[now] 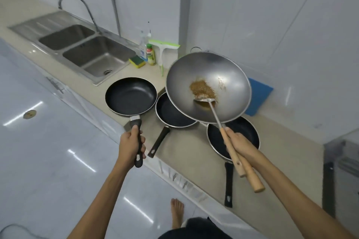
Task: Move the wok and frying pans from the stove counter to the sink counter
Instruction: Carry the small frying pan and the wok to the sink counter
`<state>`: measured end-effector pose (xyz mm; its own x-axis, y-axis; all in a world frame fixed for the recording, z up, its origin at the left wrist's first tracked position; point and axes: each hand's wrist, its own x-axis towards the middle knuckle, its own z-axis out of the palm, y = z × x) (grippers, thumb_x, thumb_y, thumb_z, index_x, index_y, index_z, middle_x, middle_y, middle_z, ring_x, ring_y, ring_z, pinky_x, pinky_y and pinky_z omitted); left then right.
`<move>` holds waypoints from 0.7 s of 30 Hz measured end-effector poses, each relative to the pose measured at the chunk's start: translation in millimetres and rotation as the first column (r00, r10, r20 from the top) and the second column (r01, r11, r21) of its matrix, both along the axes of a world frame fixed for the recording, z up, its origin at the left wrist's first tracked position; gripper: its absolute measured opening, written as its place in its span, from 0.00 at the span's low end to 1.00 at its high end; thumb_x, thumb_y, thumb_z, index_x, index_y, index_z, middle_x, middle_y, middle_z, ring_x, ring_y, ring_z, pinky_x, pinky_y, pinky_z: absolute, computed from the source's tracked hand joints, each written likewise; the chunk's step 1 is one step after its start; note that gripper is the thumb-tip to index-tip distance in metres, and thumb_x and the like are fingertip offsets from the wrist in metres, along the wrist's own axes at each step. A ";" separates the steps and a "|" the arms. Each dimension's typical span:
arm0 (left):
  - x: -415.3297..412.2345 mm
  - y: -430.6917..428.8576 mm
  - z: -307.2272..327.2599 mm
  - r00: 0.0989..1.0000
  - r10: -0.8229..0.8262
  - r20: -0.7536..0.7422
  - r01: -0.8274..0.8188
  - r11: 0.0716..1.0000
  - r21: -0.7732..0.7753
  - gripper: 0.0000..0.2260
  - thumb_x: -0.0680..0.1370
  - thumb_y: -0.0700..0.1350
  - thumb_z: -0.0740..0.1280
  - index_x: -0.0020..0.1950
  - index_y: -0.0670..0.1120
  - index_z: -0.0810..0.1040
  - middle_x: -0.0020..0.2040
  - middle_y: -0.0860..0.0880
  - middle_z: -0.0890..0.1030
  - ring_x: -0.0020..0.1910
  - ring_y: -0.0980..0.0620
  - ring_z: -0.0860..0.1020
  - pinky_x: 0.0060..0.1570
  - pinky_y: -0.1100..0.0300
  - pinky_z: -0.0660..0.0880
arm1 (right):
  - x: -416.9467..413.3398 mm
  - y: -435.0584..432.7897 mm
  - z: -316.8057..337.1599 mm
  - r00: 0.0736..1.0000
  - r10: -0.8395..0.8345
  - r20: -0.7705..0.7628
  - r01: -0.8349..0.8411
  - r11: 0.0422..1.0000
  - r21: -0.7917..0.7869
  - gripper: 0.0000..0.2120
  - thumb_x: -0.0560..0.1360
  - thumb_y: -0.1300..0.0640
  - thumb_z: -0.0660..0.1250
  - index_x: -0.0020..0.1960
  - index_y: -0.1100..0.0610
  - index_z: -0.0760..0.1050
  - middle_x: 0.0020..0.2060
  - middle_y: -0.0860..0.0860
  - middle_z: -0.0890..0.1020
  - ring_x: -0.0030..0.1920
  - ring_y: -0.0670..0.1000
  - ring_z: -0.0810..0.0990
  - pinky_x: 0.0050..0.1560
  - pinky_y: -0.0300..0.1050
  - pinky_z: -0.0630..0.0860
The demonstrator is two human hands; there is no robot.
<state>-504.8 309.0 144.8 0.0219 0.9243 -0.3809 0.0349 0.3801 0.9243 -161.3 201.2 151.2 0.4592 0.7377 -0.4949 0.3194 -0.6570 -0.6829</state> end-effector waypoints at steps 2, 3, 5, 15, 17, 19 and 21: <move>-20.9 29.0 4.5 0.999 0.035 -0.033 -0.034 0.999 0.022 0.19 0.83 0.53 0.58 0.41 0.40 0.75 0.29 0.47 0.75 0.20 0.50 0.70 0.20 0.58 0.73 | -17.6 39.8 4.8 0.999 0.041 -0.015 -0.041 0.999 -0.002 0.32 0.80 0.32 0.54 0.36 0.56 0.79 0.30 0.55 0.83 0.33 0.54 0.81 0.40 0.50 0.76; -32.1 42.4 6.4 0.998 0.056 -0.043 -0.055 0.998 0.029 0.19 0.83 0.53 0.58 0.40 0.40 0.75 0.28 0.47 0.75 0.20 0.50 0.71 0.20 0.57 0.73 | -26.3 59.1 6.7 0.998 0.068 -0.008 -0.068 0.998 -0.004 0.32 0.80 0.31 0.53 0.38 0.56 0.79 0.33 0.56 0.83 0.35 0.54 0.81 0.40 0.49 0.76; -54.5 65.9 9.5 0.994 0.105 -0.036 -0.104 0.994 0.015 0.17 0.82 0.53 0.59 0.42 0.41 0.75 0.27 0.49 0.75 0.20 0.50 0.70 0.19 0.57 0.72 | -43.9 95.8 10.5 0.994 0.110 0.014 -0.110 0.994 -0.003 0.32 0.81 0.31 0.53 0.38 0.55 0.80 0.35 0.55 0.84 0.36 0.53 0.82 0.39 0.47 0.75; -187.7 190.9 7.3 0.971 0.239 -0.008 -0.239 0.971 0.001 0.16 0.82 0.52 0.59 0.46 0.41 0.76 0.27 0.51 0.75 0.20 0.51 0.70 0.18 0.58 0.72 | -141.7 258.4 -1.0 0.987 0.148 -0.063 -0.151 0.987 -0.049 0.36 0.79 0.32 0.56 0.25 0.55 0.81 0.24 0.54 0.82 0.23 0.51 0.81 0.37 0.51 0.77; -225.6 224.8 7.8 0.969 0.247 -0.010 -0.247 0.969 0.014 0.16 0.82 0.52 0.59 0.46 0.40 0.77 0.28 0.50 0.75 0.20 0.51 0.70 0.19 0.58 0.72 | -172.6 294.6 -3.2 0.985 0.168 -0.043 -0.169 0.985 -0.042 0.36 0.77 0.30 0.56 0.26 0.55 0.81 0.25 0.54 0.83 0.26 0.52 0.82 0.38 0.51 0.77; -267.6 257.8 9.4 0.972 0.236 -0.020 -0.235 0.972 0.022 0.17 0.83 0.52 0.59 0.47 0.40 0.77 0.30 0.48 0.75 0.20 0.51 0.70 0.19 0.58 0.72 | -208.6 331.0 -5.6 0.987 0.161 -0.016 -0.162 0.986 -0.032 0.34 0.77 0.29 0.57 0.31 0.55 0.81 0.27 0.54 0.83 0.30 0.53 0.82 0.40 0.51 0.77; -311.3 286.2 13.3 0.972 0.232 -0.028 -0.232 0.973 0.009 0.17 0.83 0.53 0.59 0.48 0.40 0.76 0.30 0.48 0.75 0.20 0.51 0.70 0.19 0.58 0.72 | -249.7 363.3 -4.6 0.989 0.144 -0.019 -0.144 0.990 -0.008 0.31 0.79 0.31 0.57 0.35 0.54 0.81 0.30 0.54 0.83 0.33 0.54 0.81 0.40 0.50 0.76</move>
